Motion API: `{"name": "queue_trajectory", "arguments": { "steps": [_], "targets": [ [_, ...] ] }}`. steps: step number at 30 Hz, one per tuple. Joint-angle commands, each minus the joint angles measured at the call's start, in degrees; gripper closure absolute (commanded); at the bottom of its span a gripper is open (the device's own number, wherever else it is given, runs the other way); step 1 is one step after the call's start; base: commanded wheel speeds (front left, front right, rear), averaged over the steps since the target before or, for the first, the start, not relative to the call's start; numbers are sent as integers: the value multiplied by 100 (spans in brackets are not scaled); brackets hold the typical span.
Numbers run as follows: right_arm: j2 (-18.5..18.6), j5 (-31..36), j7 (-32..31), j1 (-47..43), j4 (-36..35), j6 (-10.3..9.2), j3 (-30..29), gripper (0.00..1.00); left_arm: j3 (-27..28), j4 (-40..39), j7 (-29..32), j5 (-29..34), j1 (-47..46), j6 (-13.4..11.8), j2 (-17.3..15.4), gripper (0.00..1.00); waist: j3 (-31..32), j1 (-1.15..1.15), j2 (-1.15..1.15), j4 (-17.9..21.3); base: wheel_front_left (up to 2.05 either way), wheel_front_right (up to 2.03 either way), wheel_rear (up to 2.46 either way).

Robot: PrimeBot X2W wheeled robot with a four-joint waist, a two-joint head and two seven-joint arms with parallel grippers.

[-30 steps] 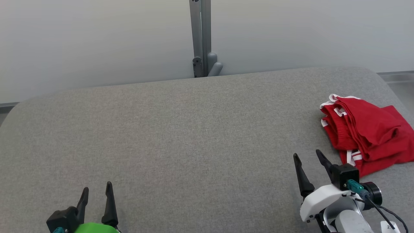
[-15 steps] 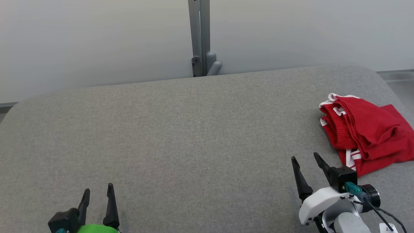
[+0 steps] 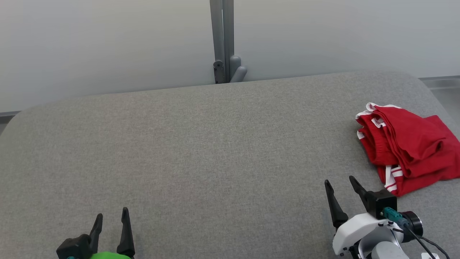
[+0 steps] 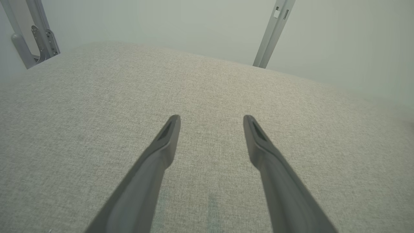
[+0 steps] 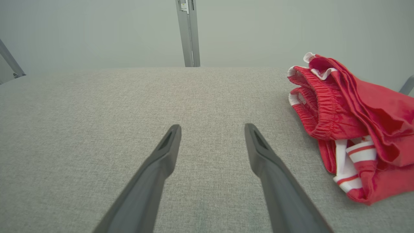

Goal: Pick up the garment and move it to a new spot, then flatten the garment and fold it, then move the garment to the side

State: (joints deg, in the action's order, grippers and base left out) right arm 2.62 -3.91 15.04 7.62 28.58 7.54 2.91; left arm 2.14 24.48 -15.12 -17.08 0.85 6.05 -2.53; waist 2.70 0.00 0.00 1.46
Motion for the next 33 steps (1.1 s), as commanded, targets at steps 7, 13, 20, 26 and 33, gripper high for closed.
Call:
{"name": "queue_trajectory", "arguments": {
  "steps": [7,13,20,26,33],
  "targets": [
    [-12,-3,-6,-49,77,0,2,100,-11,85,1,-4,17,1,10,100,-17,0,0,-7,0,0,0],
    [-12,-637,-236,-7,70,0,-150,100,60,97,202,-553,-81,12,9,100,-28,0,0,-13,0,0,0],
    [-8,-1458,-412,-49,-119,-1,-210,100,59,-47,359,-1250,-127,26,4,100,-43,0,0,-21,0,0,0],
    [-4,-2103,-557,-71,-258,-1,-269,100,69,-150,495,-1799,-173,38,-1,100,-56,0,0,-27,0,0,0],
    [0,-2701,-704,-81,-373,-2,-337,100,86,-236,628,-2307,-225,50,-5,100,-69,0,0,-34,0,0,0]
  ]
}}
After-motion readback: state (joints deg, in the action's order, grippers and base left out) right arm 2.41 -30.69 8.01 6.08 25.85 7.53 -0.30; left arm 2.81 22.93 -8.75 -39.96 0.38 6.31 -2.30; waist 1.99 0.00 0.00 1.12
